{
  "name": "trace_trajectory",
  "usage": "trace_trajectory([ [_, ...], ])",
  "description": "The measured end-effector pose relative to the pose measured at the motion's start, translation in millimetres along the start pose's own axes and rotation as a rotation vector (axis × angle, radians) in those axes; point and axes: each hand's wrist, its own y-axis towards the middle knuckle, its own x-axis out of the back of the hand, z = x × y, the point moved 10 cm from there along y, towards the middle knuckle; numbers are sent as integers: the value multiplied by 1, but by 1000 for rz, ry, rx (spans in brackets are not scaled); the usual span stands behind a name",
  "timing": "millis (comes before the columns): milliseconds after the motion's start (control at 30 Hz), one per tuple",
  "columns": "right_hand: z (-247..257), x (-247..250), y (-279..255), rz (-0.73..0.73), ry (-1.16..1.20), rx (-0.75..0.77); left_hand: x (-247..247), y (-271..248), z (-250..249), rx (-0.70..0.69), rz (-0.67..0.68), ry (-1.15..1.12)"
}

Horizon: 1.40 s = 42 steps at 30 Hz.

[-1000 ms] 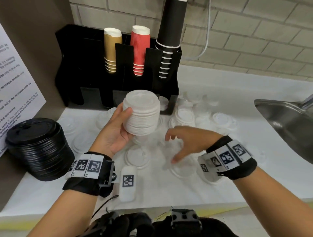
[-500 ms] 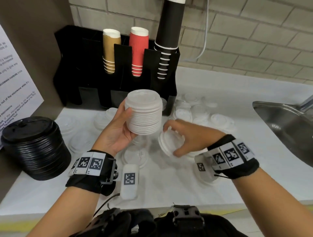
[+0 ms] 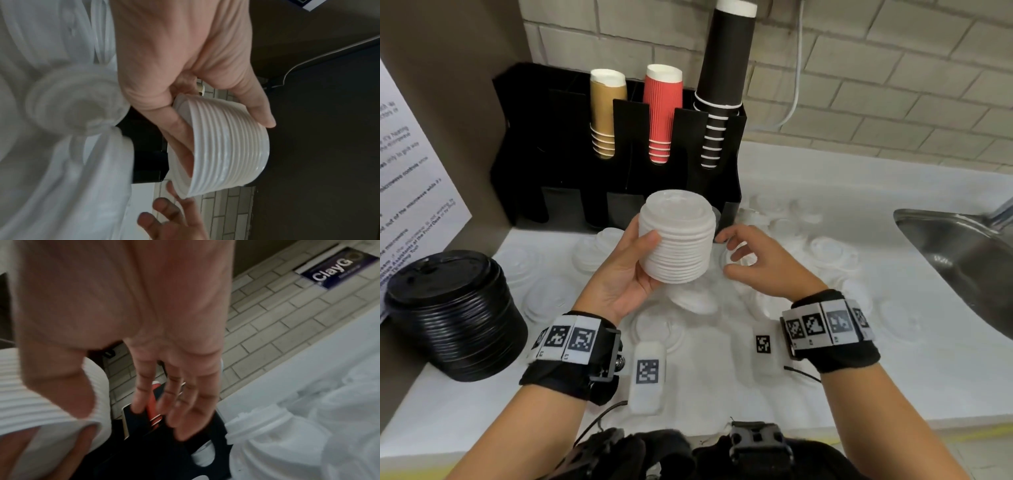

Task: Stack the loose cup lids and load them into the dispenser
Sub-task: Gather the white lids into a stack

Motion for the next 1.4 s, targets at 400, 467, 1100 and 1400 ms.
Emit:
trace_trajectory([
  [400, -9, -113, -14, 581, -539, -85, 12, 4, -33, -59, -3, 2],
  [467, -10, -112, -13, 593, -545, -97, 13, 3, -33, -53, 5, 2],
  [1100, 120, 14, 12, -162, 89, 302, 3, -4, -24, 15, 40, 146],
  [1400, 144, 3, 21, -39, -75, 342, -6, -7, -20, 75, 91, 233],
])
